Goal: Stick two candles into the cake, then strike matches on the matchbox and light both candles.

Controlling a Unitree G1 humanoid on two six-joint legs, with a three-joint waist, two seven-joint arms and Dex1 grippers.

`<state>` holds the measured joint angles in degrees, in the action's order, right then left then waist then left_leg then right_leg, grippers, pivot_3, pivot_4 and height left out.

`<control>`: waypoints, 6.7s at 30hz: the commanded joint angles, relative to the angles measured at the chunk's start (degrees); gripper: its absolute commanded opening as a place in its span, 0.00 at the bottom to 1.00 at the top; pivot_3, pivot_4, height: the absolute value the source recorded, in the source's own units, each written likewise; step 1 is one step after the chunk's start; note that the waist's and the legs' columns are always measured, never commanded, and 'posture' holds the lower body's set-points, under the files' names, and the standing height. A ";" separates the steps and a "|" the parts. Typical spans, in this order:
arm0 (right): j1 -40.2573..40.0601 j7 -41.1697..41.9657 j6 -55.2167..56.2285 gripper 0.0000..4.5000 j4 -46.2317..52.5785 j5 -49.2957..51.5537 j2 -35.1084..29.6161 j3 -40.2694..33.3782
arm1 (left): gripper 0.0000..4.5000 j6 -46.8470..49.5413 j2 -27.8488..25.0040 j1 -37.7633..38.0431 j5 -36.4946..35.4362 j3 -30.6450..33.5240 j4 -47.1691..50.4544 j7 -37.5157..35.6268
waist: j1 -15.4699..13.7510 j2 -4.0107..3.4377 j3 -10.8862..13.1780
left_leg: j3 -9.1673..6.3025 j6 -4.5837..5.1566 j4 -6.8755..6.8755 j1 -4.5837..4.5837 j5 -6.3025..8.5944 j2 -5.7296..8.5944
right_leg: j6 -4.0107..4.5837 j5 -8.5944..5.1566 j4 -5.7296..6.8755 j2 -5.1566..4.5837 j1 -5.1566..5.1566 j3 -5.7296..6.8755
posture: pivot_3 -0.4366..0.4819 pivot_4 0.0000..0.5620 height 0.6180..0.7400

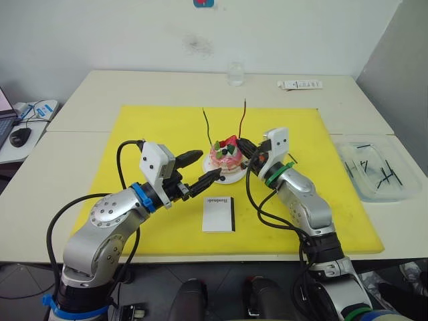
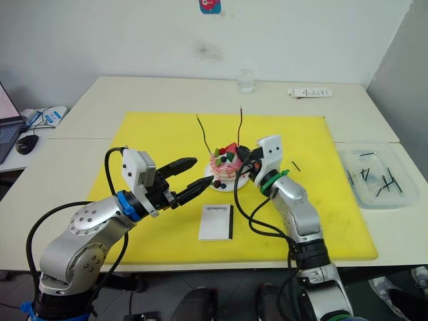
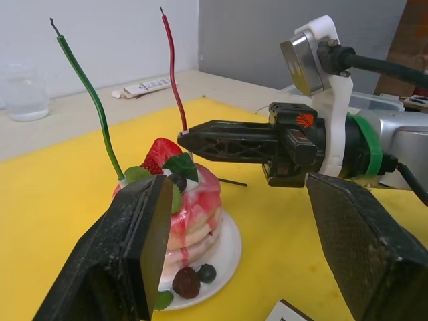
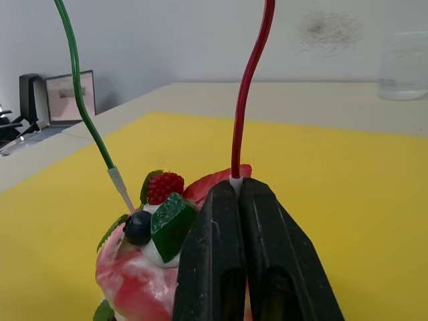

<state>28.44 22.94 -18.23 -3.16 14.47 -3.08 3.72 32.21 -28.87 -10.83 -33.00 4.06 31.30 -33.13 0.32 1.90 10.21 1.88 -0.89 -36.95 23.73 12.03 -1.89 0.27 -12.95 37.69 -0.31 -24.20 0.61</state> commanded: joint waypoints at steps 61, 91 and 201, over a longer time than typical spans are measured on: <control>-1.54 4.12 -2.01 0.23 6.28 1.72 -4.38 0.70 | 0.79 -1.00 -0.10 -0.54 -0.96 -0.63 1.22 -0.98 | 0.01 -0.02 0.01 | 0.00 0.00 0.07 0.06 0.00 -0.01 | 0.03 -0.02 -0.09 -0.12 -0.06 0.03 | 0.48 0.27 1.00; -6.56 24.33 -11.76 0.23 23.52 9.36 -29.47 -0.21 | 0.79 2.94 -11.80 7.67 -8.52 6.03 -1.78 -14.65 | -0.14 -0.01 0.03 | -0.01 0.00 0.44 0.17 0.02 -0.03 | 0.06 -0.05 -0.68 -0.24 -0.06 0.13 | 0.48 0.27 1.00; -2.07 30.27 -8.69 0.01 16.71 -15.15 -23.02 24.13 | 0.79 48.50 -9.81 -15.63 -80.00 -10.50 -46.47 37.51 | -0.26 0.21 -0.01 | 0.07 -0.03 -0.03 0.07 -0.01 0.38 | -0.07 0.01 -0.49 -0.78 0.20 0.13 | 0.48 0.27 1.00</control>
<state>25.89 53.46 -26.87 12.53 -1.02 -26.53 28.24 80.60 -39.69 -27.39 -112.78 -5.59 -16.19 4.26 0.06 2.11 10.20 1.95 -0.92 -36.98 23.80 12.02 -1.51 0.20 -12.94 37.20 -1.09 -24.01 0.73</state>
